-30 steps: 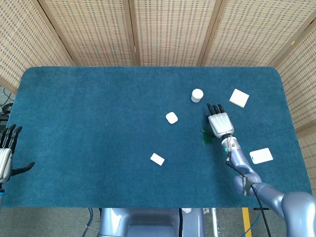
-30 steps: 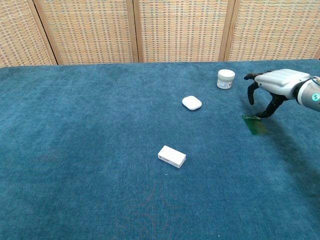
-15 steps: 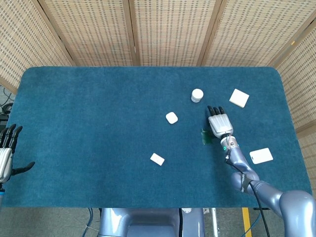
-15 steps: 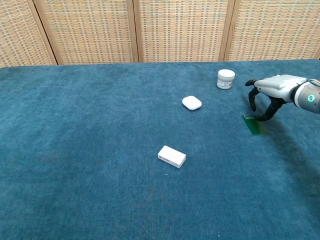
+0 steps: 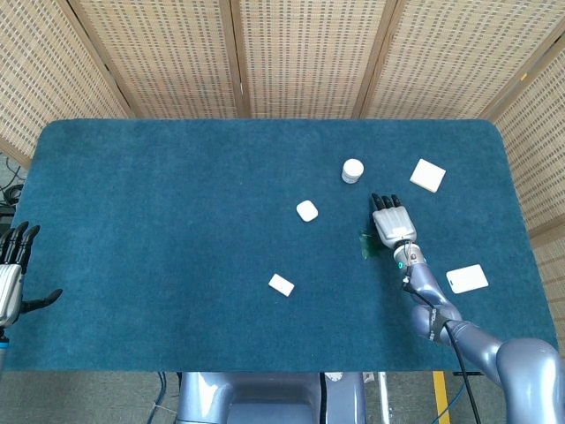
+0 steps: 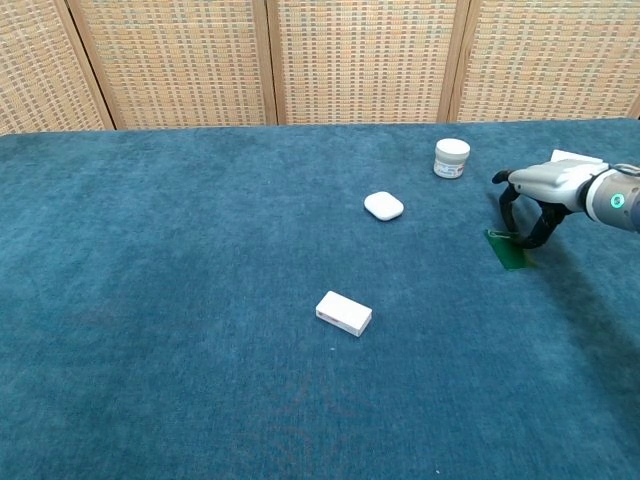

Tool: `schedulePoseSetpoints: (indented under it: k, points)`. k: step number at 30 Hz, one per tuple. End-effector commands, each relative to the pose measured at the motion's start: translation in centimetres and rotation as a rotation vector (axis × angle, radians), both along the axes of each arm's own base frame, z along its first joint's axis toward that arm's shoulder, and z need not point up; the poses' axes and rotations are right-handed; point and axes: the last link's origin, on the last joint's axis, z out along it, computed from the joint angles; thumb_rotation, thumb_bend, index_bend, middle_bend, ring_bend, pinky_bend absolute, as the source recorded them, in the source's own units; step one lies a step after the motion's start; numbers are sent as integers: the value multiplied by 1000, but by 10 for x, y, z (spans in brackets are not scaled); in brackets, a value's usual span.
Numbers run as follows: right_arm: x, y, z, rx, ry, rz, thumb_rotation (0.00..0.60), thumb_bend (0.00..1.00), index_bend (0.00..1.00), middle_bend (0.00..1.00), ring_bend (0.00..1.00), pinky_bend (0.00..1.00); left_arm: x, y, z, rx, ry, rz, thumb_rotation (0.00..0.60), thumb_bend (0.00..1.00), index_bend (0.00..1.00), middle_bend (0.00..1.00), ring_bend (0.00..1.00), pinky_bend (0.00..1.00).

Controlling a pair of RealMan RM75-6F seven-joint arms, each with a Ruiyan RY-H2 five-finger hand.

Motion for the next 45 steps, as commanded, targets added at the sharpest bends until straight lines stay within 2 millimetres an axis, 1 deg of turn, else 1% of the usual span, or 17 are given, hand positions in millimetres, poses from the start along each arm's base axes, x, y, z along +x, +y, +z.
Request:
schedulePoseSetpoints:
  k: [1, 4, 7, 16, 19, 23, 25, 29, 30, 31, 33, 34, 35, 38, 41, 43, 45]
  points:
    - [0, 0, -2, 4, 4, 0, 600, 483, 583, 0, 0, 0, 0, 0, 0, 0, 0, 0, 600, 0, 0, 0, 0, 0]
    - [0, 0, -3, 8, 11, 4, 600, 543, 631, 0, 0, 0, 0, 0, 0, 2, -1, 1, 600, 0, 0, 0, 0, 0]
    - [0, 0, -5, 12, 5, 3, 600, 584, 656, 0, 0, 0, 0, 1, 0, 2, -1, 3, 600, 0, 0, 0, 0, 0]
    - [-2, 0, -5, 14, 4, 1, 600, 717, 675, 0, 0, 0, 0, 1, 0, 2, 0, 3, 600, 0, 0, 0, 0, 0]
    - [-1, 1, -4, 11, -3, 7, 600, 724, 687, 0, 0, 0, 0, 1, 0, 1, 0, 4, 600, 0, 0, 0, 0, 0]
    - [3, 8, 0, 14, -31, 42, 600, 724, 697, 0, 0, 0, 0, 1, -1, -3, 0, 3, 600, 0, 0, 0, 0, 0]
    - [7, 17, 6, 27, -63, 79, 600, 724, 699, 0, 0, 0, 0, 1, 0, -3, -1, 2, 600, 0, 0, 0, 0, 0]
    - [16, 43, 20, 68, -124, 167, 600, 724, 702, 0, 0, 0, 0, 0, -1, -7, -3, 1, 600, 0, 0, 0, 0, 0]
    - [18, 55, 26, 86, -143, 203, 600, 724, 703, 0, 0, 0, 0, 0, 0, -8, -3, -2, 600, 0, 0, 0, 0, 0]
    - [20, 75, 36, 114, -164, 254, 600, 724, 703, 0, 0, 0, 1, 0, 0, -8, -4, -5, 600, 0, 0, 0, 0, 0]
    - [18, 109, 55, 163, -192, 330, 600, 724, 703, 0, 0, 0, 2, -1, 0, -8, -6, -8, 600, 0, 0, 0, 0, 0]
    - [16, 120, 61, 179, -196, 358, 600, 724, 703, 0, 0, 0, 2, -1, 0, -9, -6, -9, 600, 0, 0, 0, 0, 0]
    - [15, 128, 64, 189, -198, 375, 600, 724, 703, 0, 0, 0, 2, -2, 0, -9, -6, -10, 600, 0, 0, 0, 0, 0]
    - [9, 164, 78, 225, -208, 458, 600, 724, 704, 0, 0, 0, 2, -3, -1, -10, -5, -12, 600, 0, 0, 0, 0, 0]
    - [4, 181, 88, 213, -206, 517, 600, 724, 705, 0, 0, 0, 3, -4, -1, -10, -6, -13, 600, 0, 0, 0, 0, 0]
    - [2, 183, 94, 178, -207, 555, 600, 724, 705, 5, 0, 0, 3, -5, -1, -8, -7, -14, 600, 0, 0, 0, 0, 0]
    - [1, 181, 101, 118, -211, 587, 600, 724, 705, 20, 0, 0, 3, -6, 0, -6, -10, -15, 600, 0, 0, 0, 0, 0]
